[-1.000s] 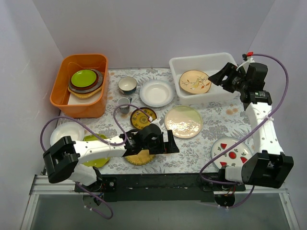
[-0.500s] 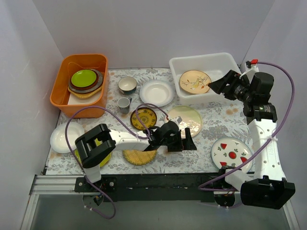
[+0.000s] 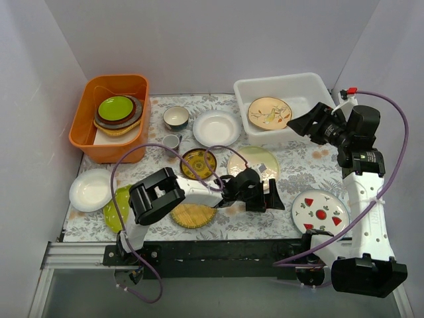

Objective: Place the plates into the plastic bin on the countertop
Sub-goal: Pick up the plate from the corner of the board.

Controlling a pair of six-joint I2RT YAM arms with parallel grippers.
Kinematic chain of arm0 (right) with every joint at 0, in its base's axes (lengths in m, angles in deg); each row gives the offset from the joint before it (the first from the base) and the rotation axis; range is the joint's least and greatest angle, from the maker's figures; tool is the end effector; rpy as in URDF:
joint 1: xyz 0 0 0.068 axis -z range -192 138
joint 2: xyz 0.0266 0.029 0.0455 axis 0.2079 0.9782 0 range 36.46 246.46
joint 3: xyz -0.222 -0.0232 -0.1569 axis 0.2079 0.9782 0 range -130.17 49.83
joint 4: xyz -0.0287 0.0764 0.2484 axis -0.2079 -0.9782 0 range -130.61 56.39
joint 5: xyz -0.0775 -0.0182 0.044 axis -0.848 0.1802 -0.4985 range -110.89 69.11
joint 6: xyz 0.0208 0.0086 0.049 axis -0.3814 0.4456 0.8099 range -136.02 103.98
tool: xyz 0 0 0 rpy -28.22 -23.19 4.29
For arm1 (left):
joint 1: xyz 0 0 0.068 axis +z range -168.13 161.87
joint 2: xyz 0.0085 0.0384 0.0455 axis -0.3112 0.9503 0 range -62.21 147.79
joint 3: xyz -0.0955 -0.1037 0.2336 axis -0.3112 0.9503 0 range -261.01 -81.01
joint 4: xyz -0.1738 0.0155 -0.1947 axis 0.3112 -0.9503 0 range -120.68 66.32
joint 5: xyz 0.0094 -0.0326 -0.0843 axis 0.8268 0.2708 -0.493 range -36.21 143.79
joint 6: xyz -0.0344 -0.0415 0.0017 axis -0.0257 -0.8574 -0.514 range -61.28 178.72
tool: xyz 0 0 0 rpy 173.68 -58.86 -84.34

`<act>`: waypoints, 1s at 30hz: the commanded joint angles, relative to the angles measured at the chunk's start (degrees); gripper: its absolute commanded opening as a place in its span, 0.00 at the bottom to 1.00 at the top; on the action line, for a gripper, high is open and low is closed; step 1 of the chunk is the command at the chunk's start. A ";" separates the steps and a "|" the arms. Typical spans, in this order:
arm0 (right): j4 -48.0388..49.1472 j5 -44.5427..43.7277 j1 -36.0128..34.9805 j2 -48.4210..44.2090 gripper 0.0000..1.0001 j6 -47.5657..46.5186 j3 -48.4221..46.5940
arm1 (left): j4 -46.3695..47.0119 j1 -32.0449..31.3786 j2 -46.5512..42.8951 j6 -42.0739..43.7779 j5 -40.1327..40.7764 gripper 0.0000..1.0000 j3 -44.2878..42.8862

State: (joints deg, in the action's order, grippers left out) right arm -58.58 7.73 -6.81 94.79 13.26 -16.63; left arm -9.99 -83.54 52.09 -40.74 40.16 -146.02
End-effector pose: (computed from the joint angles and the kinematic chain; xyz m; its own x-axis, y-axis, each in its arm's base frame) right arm 0.2169 -0.0026 0.4017 -0.4362 0.4707 -0.7670 -0.1879 0.7859 0.5891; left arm 0.1680 -0.3874 0.1443 -0.9105 -0.3142 0.2690 -0.3974 0.4842 -0.7795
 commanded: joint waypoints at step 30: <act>-6.49 0.12 0.35 -3.83 0.75 -3.43 -2.01 | -3.41 -4.99 19.11 0.93 -0.26 0.57 -20.85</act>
State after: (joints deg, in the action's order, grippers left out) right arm -65.27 7.67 -6.74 91.55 10.92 -17.26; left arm -9.11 -87.72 68.13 -40.41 38.41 -165.61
